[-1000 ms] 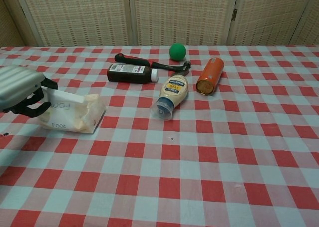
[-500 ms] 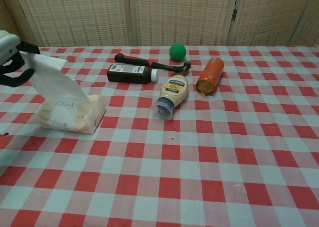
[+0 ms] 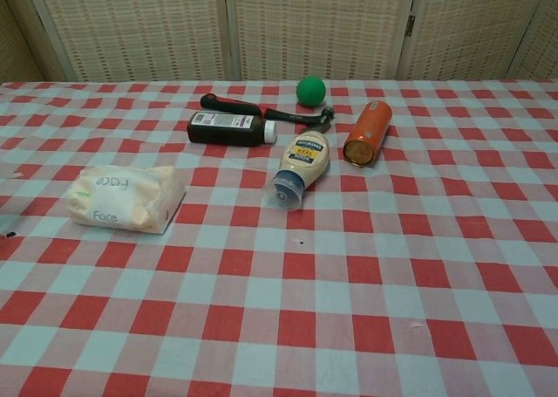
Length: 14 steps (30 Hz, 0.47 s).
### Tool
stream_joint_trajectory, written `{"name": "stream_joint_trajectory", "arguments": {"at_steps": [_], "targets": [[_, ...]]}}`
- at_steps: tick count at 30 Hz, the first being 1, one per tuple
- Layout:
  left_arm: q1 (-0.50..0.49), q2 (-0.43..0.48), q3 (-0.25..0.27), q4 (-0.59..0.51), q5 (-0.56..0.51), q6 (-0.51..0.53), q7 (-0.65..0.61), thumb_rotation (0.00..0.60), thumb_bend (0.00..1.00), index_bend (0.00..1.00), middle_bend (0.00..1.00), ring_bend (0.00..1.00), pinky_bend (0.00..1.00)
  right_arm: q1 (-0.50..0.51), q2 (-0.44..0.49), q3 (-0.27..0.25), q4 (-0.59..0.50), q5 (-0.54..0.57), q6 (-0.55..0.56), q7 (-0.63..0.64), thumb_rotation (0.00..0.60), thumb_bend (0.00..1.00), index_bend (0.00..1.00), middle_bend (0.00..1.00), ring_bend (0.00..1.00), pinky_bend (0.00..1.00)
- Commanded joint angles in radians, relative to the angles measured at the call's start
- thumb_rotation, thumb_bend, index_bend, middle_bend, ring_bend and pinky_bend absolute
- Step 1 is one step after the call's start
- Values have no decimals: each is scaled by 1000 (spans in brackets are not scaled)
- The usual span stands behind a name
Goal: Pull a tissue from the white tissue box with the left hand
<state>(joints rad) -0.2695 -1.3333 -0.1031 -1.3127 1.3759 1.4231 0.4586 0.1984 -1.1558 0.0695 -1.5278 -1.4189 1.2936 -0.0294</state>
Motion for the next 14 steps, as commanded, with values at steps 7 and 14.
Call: {"name": "stream_joint_trajectory", "arguments": {"at_steps": [7, 14], "targets": [[43, 7, 50, -61, 68, 43, -45, 600, 403, 100, 954, 969, 1000, -1, 2, 2, -1, -1, 6, 9, 600, 542, 738, 644, 441, 830], [86, -12, 60, -80, 89, 107, -75, 600, 395, 87, 951, 964, 1000, 4, -2, 5, 4, 4, -1, 7, 600, 542, 739, 644, 441, 829]]}}
